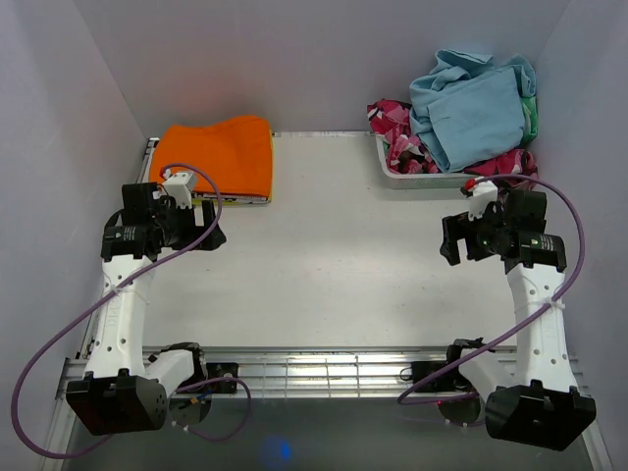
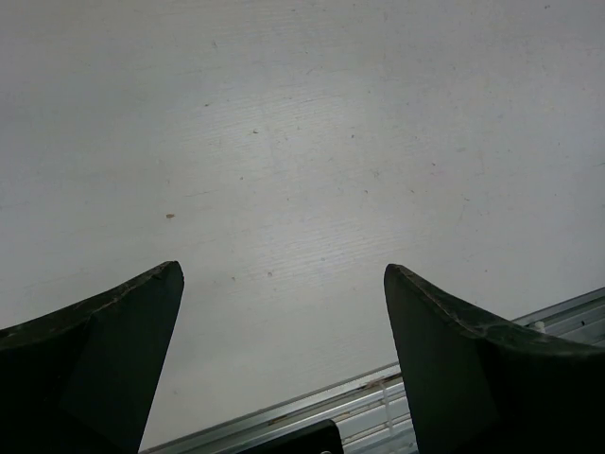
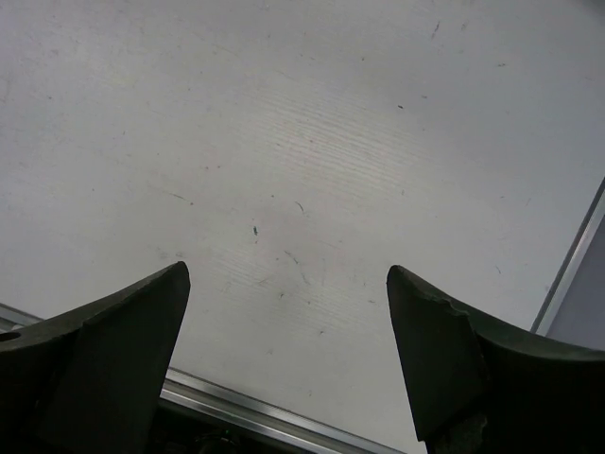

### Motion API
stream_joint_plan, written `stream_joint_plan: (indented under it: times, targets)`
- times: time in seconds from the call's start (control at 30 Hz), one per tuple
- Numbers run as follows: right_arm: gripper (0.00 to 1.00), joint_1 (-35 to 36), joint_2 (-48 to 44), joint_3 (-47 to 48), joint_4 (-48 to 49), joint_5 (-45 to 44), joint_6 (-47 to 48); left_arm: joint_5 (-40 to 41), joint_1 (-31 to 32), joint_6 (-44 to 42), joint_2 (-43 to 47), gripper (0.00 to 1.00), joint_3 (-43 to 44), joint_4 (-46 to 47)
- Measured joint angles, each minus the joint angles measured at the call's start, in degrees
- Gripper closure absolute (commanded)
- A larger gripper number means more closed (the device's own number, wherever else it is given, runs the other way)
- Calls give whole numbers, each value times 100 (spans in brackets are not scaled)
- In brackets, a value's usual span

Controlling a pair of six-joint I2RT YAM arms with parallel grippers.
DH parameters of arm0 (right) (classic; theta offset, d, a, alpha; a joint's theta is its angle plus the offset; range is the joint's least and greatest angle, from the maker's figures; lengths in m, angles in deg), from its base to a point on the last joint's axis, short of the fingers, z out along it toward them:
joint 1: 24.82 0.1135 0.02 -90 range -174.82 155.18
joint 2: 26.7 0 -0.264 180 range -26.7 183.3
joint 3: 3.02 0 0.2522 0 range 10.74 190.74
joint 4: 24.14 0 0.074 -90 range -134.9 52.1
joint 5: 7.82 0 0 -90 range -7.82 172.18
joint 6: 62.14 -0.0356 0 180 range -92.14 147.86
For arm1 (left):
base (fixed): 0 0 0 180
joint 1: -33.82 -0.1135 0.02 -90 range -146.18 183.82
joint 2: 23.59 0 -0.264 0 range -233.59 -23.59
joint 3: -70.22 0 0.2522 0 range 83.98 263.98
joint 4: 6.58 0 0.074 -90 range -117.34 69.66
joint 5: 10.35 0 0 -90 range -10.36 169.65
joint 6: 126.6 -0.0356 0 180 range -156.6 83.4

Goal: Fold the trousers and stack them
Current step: Grab the trousers from the pile

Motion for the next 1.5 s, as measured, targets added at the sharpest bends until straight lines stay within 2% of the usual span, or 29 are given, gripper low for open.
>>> stream_joint_plan:
  times: [0.17, 0.33, 0.63, 0.87, 1.0, 1.2, 1.37, 1.5]
  targets:
    - [10, 2, 514, 376, 111, -326, -83, -44, 0, 42, -7, 2, 13, 24]
    - [10, 0, 1491, 1401, 614, -664, -195, -577, 0, 20, -129, 2, 299, 24]
    - [10, -90, 3738, 3790, 1510, -1320, -260, -1508, 0, -15, -358, 2, 859, 138]
    - [10, -566, 5536, 5436, 1587, -1021, -450, -1700, 0, 85, -396, 2, 859, 260]
    - [10, -772, 6002, 5668, 1423, -310, -540, -1705, 0, 87, -396, 2, 837, 291]
    - [10, -686, 6083, 5668, 1421, 466, -748, -1731, 0, 61, -374, 2, 505, 356]
    - [10, -304, 6094, 5668, 1646, 339, -852, -1738, 0, 26, -328, 2, 273, 393]
    - [10, 74, 6212, 5668, 1860, -118, -901, -1740, 0, -7, -323, 2, 267, 455]
